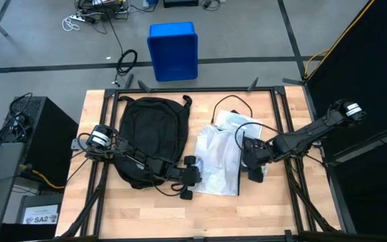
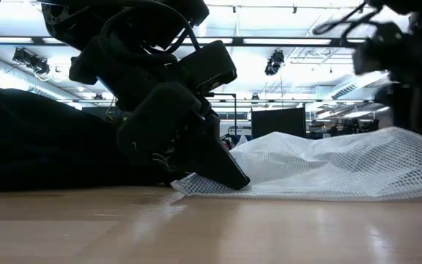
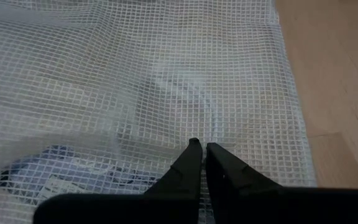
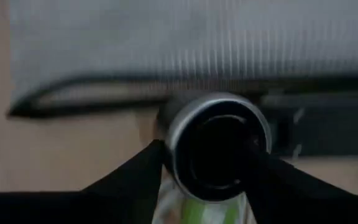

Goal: Unpack backpack
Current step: Remove the chocolate bar from the zip bag

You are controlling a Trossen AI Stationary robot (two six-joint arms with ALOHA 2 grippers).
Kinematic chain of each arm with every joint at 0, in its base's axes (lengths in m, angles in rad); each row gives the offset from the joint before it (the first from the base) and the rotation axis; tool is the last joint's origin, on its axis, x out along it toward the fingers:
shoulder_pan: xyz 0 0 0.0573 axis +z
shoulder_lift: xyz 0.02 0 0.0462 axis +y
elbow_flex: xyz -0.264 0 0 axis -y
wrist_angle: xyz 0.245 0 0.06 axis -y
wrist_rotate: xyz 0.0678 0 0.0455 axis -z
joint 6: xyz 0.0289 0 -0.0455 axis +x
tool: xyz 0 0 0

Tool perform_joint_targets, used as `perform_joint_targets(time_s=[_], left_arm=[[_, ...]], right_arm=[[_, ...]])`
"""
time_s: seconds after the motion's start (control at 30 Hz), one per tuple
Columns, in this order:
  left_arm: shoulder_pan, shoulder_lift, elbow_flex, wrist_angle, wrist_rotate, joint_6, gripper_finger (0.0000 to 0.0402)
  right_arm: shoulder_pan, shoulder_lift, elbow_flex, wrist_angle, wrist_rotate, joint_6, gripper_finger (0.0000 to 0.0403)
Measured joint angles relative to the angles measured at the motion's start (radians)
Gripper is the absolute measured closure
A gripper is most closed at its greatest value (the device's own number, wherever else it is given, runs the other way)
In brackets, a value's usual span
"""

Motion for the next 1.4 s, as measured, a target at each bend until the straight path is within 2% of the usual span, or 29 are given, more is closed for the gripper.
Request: perform_joint_targets(time_s=[0.13,0.4,0.5,0.57,0.73,0.83,1.13,1.4], left_arm=[[0.000,0.000,0.000,0.000,-0.001,0.000,0.0402],[0.000,0.000,0.001,0.000,-0.004,0.000,0.0402],[0.000,0.000,0.001,0.000,-0.004,-0.001,0.0402],[0.000,0.000,0.001,0.000,-0.005,0.000,0.0402],[0.000,0.000,0.001,0.005,-0.005,-0.001,0.0402],[0.000,0.000,0.000,0.021,0.013,-0.001,0.0402],[0.000,0.000,0.001,0.025,0.046,-0.001,0.0402],[0.000,0.000,0.000,0.049,0.057,0.000,0.0402]], right_arm=[[0.000,-0.007,-0.003,-0.166,-0.071,0.145,0.0262],[0.026,-0.064,0.021,-0.208,-0.121,0.192,0.0308],[0.044,-0.079,0.070,-0.209,-0.102,0.193,0.0319],[0.059,-0.084,0.107,-0.185,-0.052,0.170,0.0324],[0.103,-0.074,0.114,0.063,0.060,0.016,0.0334],[0.105,-0.024,0.087,0.155,0.053,-0.045,0.0344],[0.110,0.186,0.081,0.109,0.023,-0.055,0.0396],[0.086,0.380,0.081,0.429,0.053,-0.188,0.0391]])
